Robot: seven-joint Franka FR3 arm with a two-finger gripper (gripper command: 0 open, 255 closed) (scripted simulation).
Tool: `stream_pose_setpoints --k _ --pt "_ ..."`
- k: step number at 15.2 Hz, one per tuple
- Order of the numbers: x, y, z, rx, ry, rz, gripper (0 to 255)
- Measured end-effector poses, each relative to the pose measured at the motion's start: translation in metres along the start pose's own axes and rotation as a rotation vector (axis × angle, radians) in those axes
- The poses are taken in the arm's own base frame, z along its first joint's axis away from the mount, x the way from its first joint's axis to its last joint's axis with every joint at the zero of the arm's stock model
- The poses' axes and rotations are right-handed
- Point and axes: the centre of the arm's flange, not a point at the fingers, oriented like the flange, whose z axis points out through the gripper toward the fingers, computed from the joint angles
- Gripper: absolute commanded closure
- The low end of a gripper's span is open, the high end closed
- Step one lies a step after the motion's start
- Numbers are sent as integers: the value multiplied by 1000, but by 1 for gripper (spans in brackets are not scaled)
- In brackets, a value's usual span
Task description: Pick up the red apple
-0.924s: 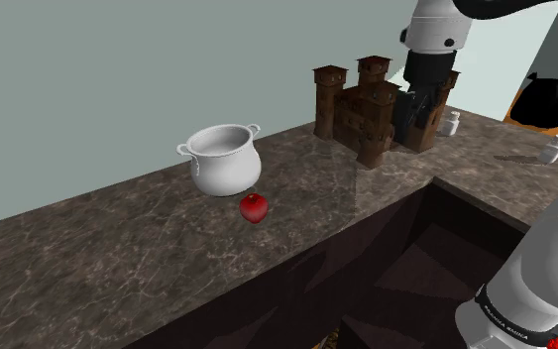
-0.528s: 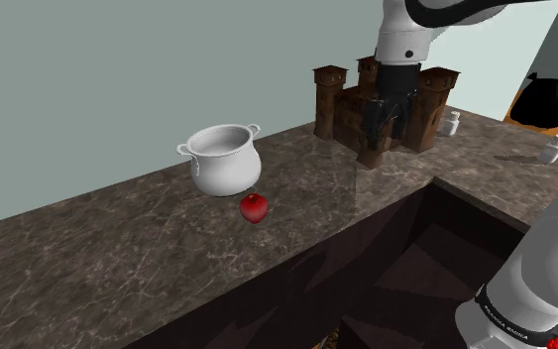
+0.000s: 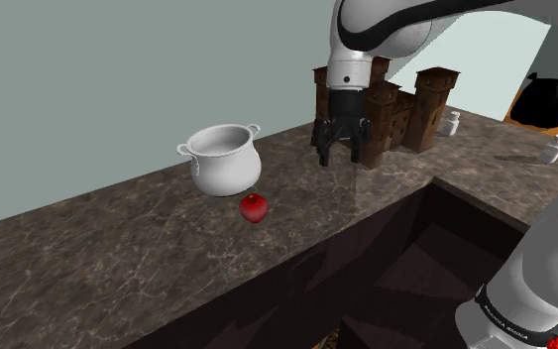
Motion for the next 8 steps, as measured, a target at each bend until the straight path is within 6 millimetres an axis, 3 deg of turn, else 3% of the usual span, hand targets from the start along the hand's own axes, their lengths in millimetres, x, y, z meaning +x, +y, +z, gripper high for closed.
stream_pose_setpoints --k 8 --pt "88 -43 46 168 -149 155 0"
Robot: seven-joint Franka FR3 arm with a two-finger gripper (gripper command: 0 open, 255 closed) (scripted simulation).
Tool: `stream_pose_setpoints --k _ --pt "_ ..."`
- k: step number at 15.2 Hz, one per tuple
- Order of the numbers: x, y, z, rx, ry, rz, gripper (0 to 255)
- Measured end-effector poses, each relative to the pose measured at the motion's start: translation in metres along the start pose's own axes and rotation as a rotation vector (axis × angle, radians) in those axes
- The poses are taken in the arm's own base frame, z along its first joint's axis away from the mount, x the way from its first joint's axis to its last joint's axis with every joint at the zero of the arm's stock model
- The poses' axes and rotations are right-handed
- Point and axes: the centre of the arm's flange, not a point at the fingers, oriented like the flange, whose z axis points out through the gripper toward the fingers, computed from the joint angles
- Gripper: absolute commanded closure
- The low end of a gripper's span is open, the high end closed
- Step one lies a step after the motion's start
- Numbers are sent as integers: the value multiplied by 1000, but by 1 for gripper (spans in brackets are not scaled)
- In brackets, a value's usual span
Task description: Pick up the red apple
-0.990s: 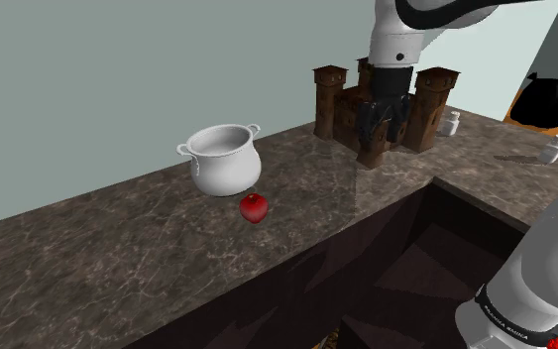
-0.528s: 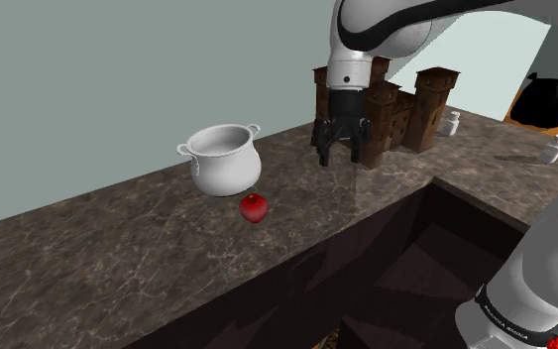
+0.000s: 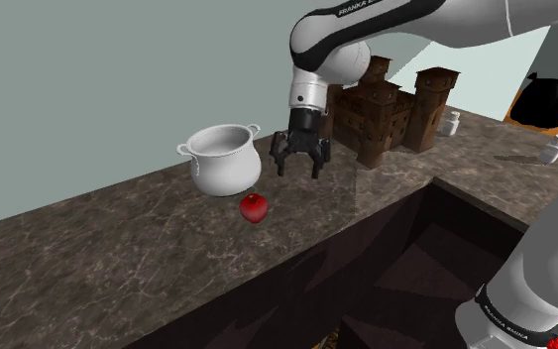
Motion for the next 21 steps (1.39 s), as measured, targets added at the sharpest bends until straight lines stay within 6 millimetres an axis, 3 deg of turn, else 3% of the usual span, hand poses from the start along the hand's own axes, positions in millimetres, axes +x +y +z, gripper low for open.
stream_pose_setpoints --k 9,17,18,21 --pt "93 -49 54 184 -164 170 0" --pt "117 -39 89 201 -179 186 0" --pt "118 -38 91 201 -179 186 255" --pt "119 -38 92 201 -180 185 255"
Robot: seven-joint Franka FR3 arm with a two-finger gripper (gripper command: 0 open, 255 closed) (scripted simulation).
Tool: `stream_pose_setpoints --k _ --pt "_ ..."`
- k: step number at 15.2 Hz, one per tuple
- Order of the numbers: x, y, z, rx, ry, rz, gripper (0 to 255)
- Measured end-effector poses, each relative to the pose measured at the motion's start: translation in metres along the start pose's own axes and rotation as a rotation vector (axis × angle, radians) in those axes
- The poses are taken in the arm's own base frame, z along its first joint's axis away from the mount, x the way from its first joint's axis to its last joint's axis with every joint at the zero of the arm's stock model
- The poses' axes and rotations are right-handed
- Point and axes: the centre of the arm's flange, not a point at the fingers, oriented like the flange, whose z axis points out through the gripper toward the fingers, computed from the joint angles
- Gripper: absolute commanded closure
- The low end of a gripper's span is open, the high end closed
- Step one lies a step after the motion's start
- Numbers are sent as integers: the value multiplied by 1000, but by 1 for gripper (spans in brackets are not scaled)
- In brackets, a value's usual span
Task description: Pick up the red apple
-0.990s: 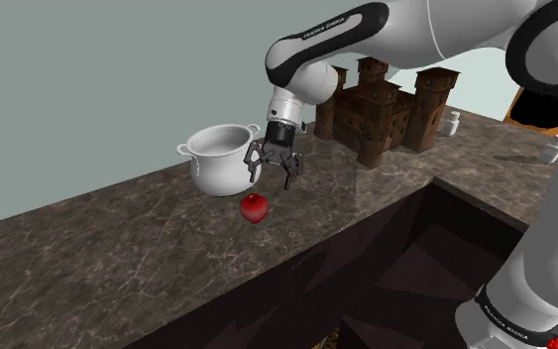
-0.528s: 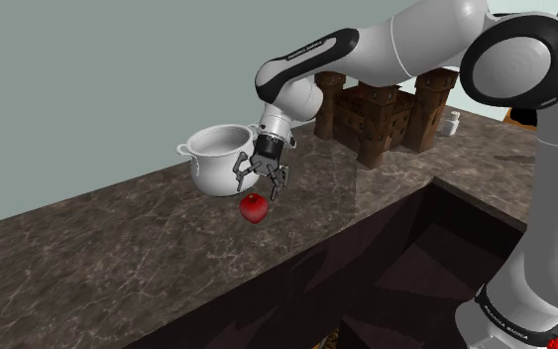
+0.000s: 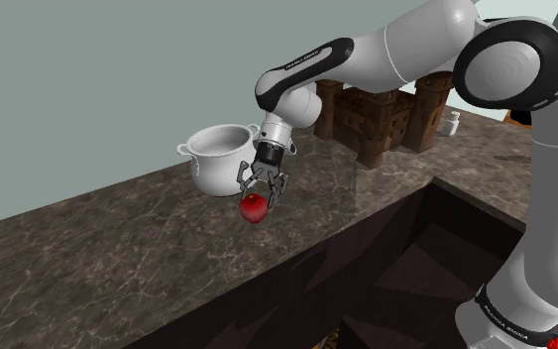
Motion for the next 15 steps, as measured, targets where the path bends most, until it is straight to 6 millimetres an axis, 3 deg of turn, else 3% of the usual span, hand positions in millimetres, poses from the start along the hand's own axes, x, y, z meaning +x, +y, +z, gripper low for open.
stream_pose_setpoints --k 7,15 --pt "0 0 0 1 1 -2 255" --pt "-22 -13 -24 0 2 1 255"
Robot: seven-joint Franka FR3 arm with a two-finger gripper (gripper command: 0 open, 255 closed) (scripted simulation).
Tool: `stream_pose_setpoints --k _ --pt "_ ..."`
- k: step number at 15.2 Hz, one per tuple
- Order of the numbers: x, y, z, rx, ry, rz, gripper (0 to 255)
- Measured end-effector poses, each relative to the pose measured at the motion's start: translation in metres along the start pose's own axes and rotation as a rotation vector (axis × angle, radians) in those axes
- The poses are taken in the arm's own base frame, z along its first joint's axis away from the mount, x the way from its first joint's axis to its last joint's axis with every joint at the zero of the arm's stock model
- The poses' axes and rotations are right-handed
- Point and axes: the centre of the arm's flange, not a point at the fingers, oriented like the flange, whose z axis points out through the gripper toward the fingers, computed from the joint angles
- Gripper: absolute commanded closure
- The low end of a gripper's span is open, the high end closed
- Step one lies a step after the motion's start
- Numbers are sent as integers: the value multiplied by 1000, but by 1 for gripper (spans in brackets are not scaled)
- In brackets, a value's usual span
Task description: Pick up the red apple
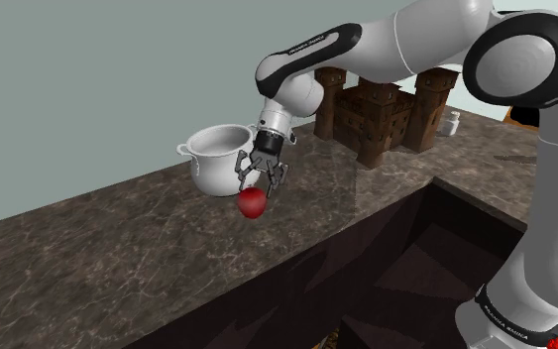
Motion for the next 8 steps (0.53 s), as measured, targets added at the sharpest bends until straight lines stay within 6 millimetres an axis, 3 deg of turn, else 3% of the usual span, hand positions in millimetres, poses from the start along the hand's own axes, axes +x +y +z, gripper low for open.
stream_pose_setpoints --k 8 --pt "-27 -16 -27 0 0 0 255"
